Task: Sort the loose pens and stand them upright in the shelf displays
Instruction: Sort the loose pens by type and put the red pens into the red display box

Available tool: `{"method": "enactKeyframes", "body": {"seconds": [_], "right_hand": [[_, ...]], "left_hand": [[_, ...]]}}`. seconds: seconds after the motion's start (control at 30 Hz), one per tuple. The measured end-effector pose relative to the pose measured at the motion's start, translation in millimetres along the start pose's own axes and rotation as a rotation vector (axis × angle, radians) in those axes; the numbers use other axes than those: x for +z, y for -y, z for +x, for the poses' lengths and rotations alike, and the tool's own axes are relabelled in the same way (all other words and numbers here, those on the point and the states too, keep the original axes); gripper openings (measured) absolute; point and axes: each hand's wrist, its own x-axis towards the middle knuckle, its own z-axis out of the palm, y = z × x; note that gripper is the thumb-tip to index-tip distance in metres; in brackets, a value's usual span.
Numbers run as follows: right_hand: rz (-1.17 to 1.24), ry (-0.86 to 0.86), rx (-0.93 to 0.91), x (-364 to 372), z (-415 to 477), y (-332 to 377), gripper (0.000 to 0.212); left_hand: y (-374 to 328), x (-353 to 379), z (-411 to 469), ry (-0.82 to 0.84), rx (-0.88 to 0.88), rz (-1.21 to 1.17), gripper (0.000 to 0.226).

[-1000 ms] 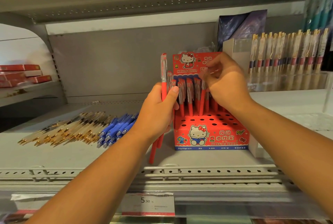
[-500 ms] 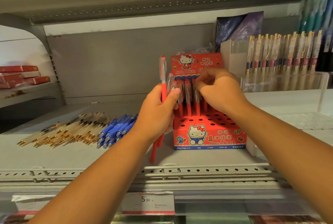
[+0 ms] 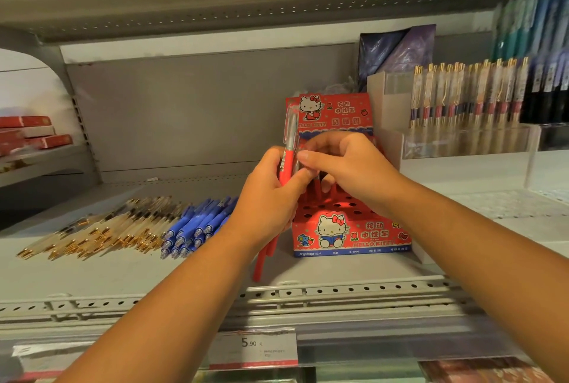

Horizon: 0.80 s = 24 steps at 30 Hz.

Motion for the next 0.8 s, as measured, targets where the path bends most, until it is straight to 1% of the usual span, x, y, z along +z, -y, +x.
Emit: {"method": "enactKeyframes", "body": {"seconds": [0.13, 0.2, 0.3, 0.37, 0.43, 0.47, 0.57, 0.67, 0.8], "right_hand": [[0.017, 0.012, -0.027, -0.7, 0.3, -0.7, 0.005], [0.067, 0.015, -0.011, -0.7, 0.8, 0.5, 0.007], [0.231, -0.007, 0.037, -1.7, 2.1, 1.2, 0.007], [0.401, -0.047, 0.055, -5.7, 3.7, 2.6, 0.008], [0.559, -0.098, 0.044, -12.8, 5.4, 4.0, 0.007], [0.585, -0.133, 0.033, -16.7, 6.2, 4.1, 0.007], [0.519, -0.263, -0.017, -26.5, 7.0, 1.9, 0.008], [0.367, -0.380, -0.093, -34.0, 7.7, -1.7, 0.012], [0.141, -0.464, -0.168, -41.9, 6.5, -3.8, 0.024]], "left_hand": [[-0.4, 0.4, -0.9, 0.030, 0.007, -0.010, 0.013], [-2.5, 0.9, -1.6, 0.036, 0.009, -0.031, 0.013], [-5.9, 1.7, -3.1, 0.025, 0.005, -0.040, 0.016], [-6.2, 1.1, -3.4, 0.003, -0.009, -0.027, 0.017], [-5.5, 0.1, -3.0, -0.008, -0.026, -0.003, 0.016], [-4.9, 0.2, -2.9, -0.010, -0.035, 0.002, 0.016], [-2.6, 1.0, -1.8, -0.019, -0.056, 0.015, 0.016], [1.0, 1.0, 0.4, -0.044, -0.054, 0.032, 0.019], [3.9, 0.8, 2.1, -0.071, -0.042, 0.077, 0.023]]}}
